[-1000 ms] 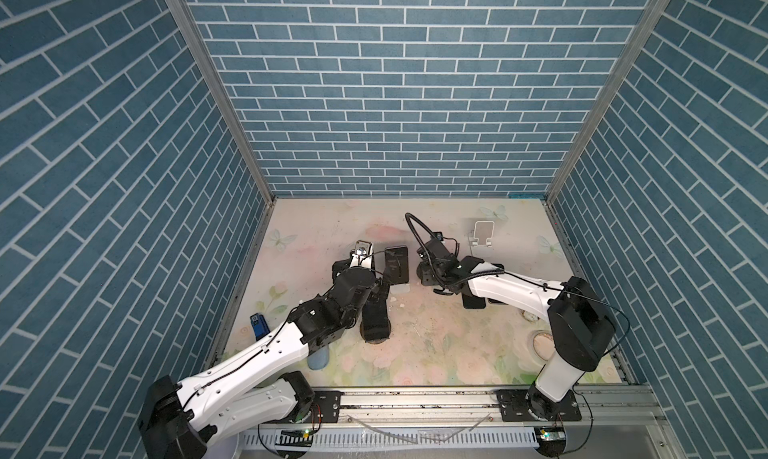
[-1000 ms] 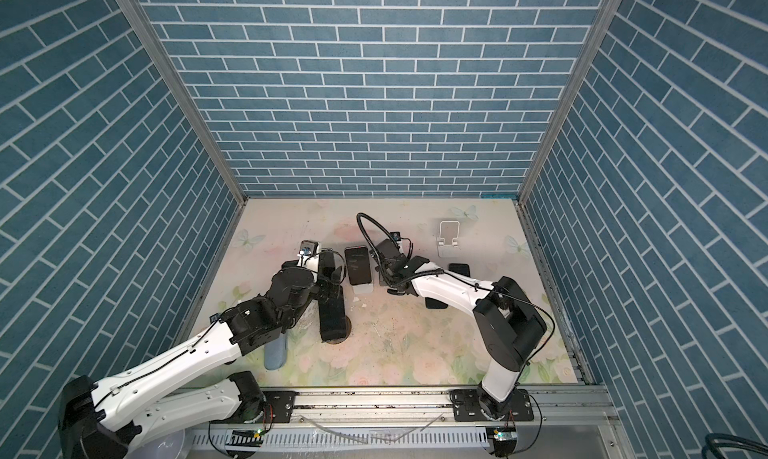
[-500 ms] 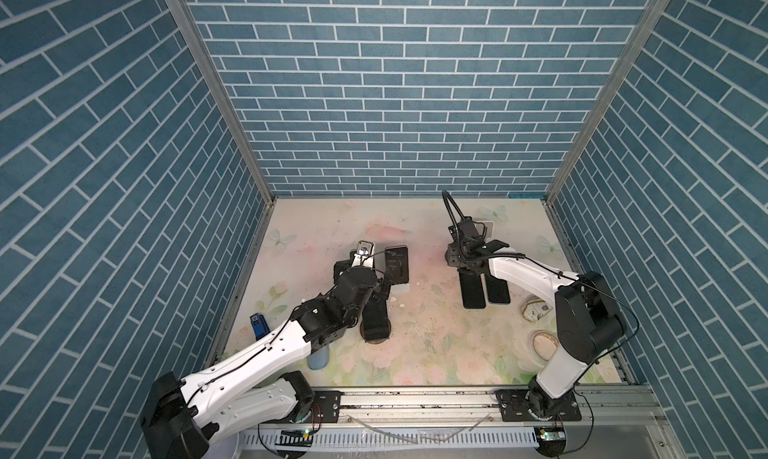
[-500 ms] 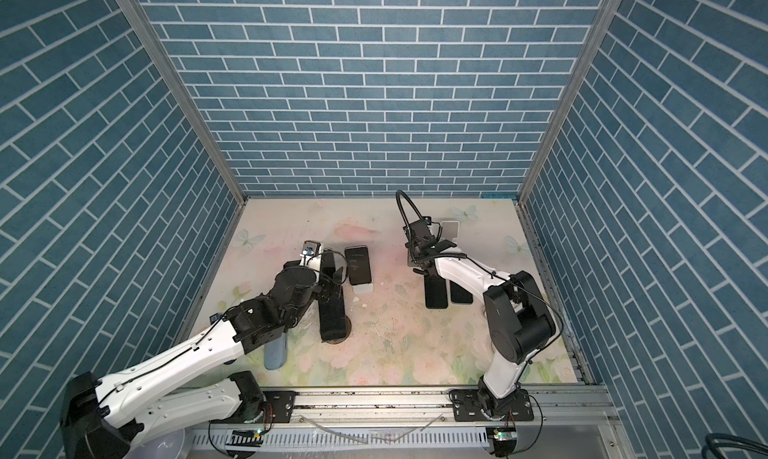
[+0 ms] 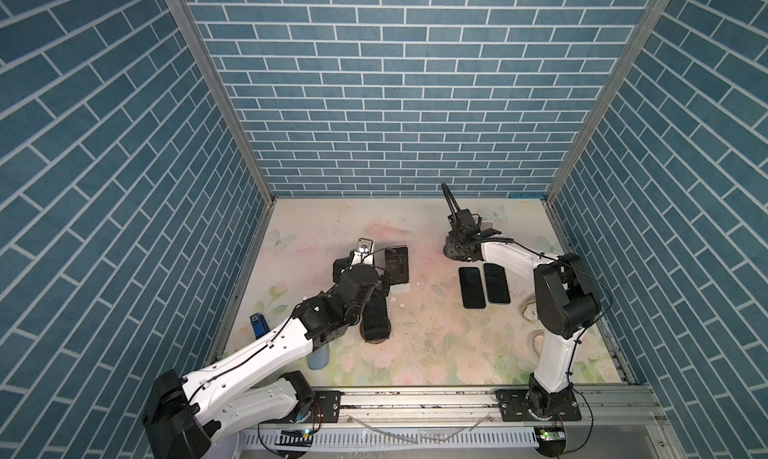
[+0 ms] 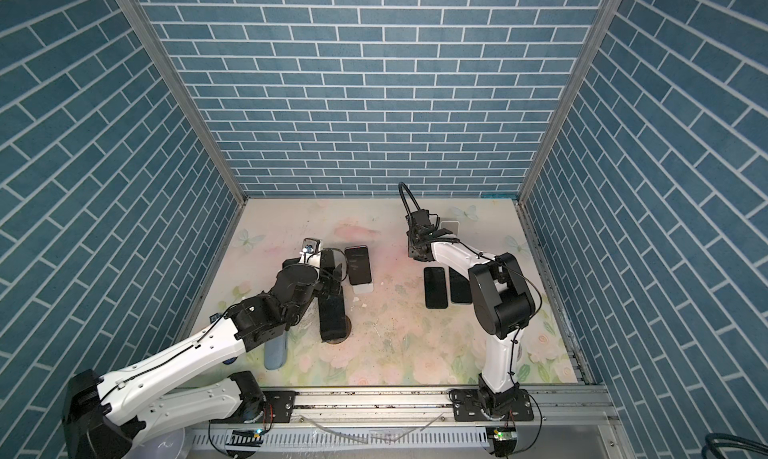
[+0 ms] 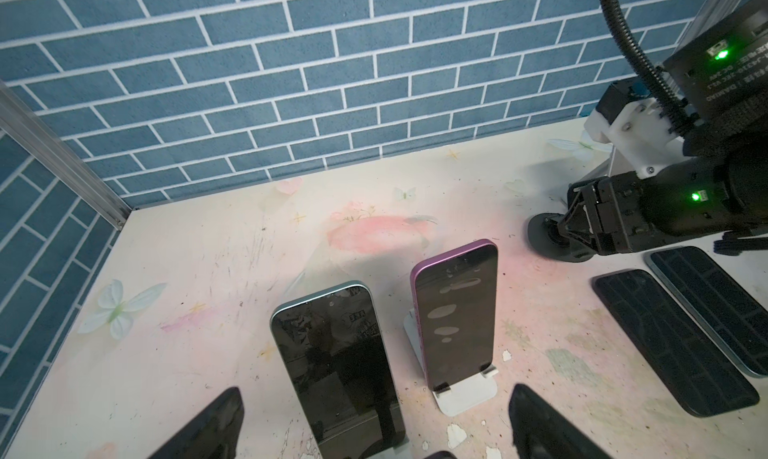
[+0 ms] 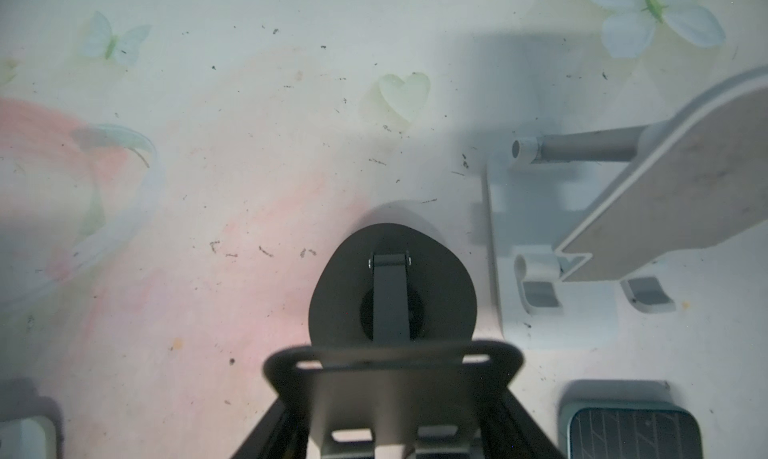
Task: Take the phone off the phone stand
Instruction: 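Carry the dark gray stand farther from the robot beside the white stand, release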
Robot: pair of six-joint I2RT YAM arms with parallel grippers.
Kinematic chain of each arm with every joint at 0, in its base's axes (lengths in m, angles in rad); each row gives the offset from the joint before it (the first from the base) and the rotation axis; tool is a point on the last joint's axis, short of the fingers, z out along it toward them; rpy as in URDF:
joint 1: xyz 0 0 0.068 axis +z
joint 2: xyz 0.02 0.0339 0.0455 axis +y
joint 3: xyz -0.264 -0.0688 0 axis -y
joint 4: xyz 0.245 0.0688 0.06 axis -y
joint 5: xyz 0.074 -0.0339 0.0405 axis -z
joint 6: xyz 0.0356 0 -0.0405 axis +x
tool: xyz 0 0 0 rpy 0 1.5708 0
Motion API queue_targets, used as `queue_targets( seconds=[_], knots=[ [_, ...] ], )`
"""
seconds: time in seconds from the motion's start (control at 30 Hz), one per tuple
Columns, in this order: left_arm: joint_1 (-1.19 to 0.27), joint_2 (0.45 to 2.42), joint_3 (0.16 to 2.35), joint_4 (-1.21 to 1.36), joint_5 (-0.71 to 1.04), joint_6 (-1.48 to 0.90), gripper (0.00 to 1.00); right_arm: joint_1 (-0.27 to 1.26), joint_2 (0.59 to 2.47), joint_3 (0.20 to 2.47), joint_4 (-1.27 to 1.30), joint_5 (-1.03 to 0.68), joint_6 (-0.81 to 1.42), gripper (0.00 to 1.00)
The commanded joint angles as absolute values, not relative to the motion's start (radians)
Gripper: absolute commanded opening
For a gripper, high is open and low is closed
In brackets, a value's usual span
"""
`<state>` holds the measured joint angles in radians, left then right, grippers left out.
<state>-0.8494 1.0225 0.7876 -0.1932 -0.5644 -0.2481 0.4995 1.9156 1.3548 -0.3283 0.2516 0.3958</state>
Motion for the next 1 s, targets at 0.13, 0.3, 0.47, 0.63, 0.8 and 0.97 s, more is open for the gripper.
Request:
queue_targets(
  seconds=[0.13,0.3,0.47,0.63,0.8,0.97],
  knots=[
    [-0.853,1.009,0.817,-0.238,-0.617,-0.245,1.00,0.474,1.990,1.445,-0.330,0.245,0.349,0.42],
    [-0.854,1.009,0.821,-0.248,-0.613,-0.241,1.00,0.469,2.022,1.462,-0.337,0.232,0.354,0.46],
    [-0.854,1.009,0.818,-0.243,-0.626,-0.243,1.00,0.466,2.035,1.465,-0.335,0.219,0.363,0.53],
    [-0.853,1.024,0.822,-0.246,-0.623,-0.231,1.00,0.466,2.015,1.462,-0.346,0.236,0.369,0.78],
    [-0.853,1.048,0.837,-0.289,-0.644,-0.242,1.00,0.465,1.965,1.470,-0.360,0.266,0.366,0.98],
    [-0.854,1.076,0.880,-0.370,-0.663,-0.285,1.00,0.464,1.881,1.474,-0.378,0.274,0.364,0.98]
  ],
)
